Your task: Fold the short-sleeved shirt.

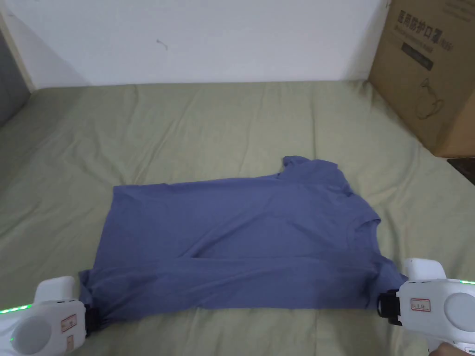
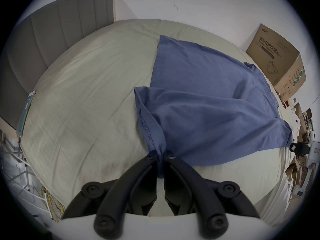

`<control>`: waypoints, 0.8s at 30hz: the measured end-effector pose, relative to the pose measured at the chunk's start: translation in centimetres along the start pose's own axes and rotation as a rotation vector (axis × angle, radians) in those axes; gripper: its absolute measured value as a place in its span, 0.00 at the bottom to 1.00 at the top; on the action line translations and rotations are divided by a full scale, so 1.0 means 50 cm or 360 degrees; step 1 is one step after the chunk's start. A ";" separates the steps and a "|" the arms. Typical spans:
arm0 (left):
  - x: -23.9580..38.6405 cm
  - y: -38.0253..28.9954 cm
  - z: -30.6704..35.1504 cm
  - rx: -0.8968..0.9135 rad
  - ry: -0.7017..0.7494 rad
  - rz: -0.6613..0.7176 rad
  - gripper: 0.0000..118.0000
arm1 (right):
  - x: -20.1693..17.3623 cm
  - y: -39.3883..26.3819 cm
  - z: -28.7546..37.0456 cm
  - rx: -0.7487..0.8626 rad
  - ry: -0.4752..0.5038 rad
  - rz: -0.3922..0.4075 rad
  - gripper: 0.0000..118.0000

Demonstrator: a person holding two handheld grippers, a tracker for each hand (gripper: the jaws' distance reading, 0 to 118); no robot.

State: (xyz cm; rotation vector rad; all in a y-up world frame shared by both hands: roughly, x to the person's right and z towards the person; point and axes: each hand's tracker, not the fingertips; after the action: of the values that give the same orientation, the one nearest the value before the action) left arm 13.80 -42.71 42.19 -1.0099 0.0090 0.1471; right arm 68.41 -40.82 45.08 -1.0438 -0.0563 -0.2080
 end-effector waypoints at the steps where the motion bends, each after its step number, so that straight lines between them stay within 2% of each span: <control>1: 0.004 0.002 0.007 -0.0001 -0.0014 -0.0013 0.04 | 0.010 0.006 0.001 0.0018 -0.0005 -0.0019 0.44; 2: 0.003 0.005 0.009 -0.0005 -0.0008 -0.0044 0.04 | 0.021 0.016 -0.002 0.0028 -0.0022 -0.0042 0.61; 3: 0.003 0.006 0.010 -0.0010 -0.0005 -0.0085 0.04 | 0.029 0.024 0.000 0.0037 -0.0033 -0.0059 0.69; 5: 0.004 0.011 0.012 -0.0015 -0.0005 -0.0121 0.04 | 0.051 0.041 -0.016 0.0078 -0.0040 -0.0095 0.70; 7: 0.001 0.013 0.013 -0.0016 -0.0008 -0.0127 0.04 | 0.066 0.056 -0.047 0.0013 -0.0068 -0.0140 0.68; 8: -0.001 0.014 0.010 -0.0018 -0.0010 -0.0127 0.04 | 0.074 0.058 -0.070 -0.0038 -0.0073 -0.0161 0.57; 9: -0.003 0.013 0.005 -0.0018 -0.0011 -0.0126 0.04 | 0.076 0.054 -0.087 -0.0077 -0.0086 -0.0184 0.29; 10: -0.005 0.013 0.005 -0.0019 -0.0014 -0.0128 0.04 | 0.074 0.049 -0.107 -0.0108 -0.0078 -0.0159 0.11; 11: -0.006 0.013 0.005 -0.0021 -0.0020 -0.0138 0.04 | 0.066 0.040 -0.122 -0.0157 -0.0139 -0.0131 0.09; 12: -0.006 0.014 0.007 -0.0024 -0.0022 -0.0150 0.04 | 0.055 0.034 -0.115 -0.0089 -0.0137 -0.0139 0.05; 15: -0.005 0.018 0.019 -0.0021 -0.0013 -0.0208 0.04 | 0.043 0.041 -0.078 -0.0048 -0.0142 -0.0085 0.04; 16: -0.008 0.022 0.026 -0.0018 -0.0007 -0.0223 0.04 | 0.050 0.046 -0.064 -0.0048 -0.0121 -0.0047 0.04; 20: -0.012 0.026 0.073 0.0034 -0.0027 -0.0221 0.04 | 0.076 0.046 0.005 -0.0017 -0.0026 -0.0064 0.04; 24: -0.005 -0.006 0.110 0.0021 0.0025 -0.0309 0.04 | 0.077 -0.003 0.043 -0.0069 -0.0104 0.0084 0.04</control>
State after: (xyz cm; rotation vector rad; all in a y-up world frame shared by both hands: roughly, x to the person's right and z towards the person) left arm 13.27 -38.27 45.39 -0.9931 -0.0733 -0.0382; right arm 72.26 -39.62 46.84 -1.0942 -0.0838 -0.1279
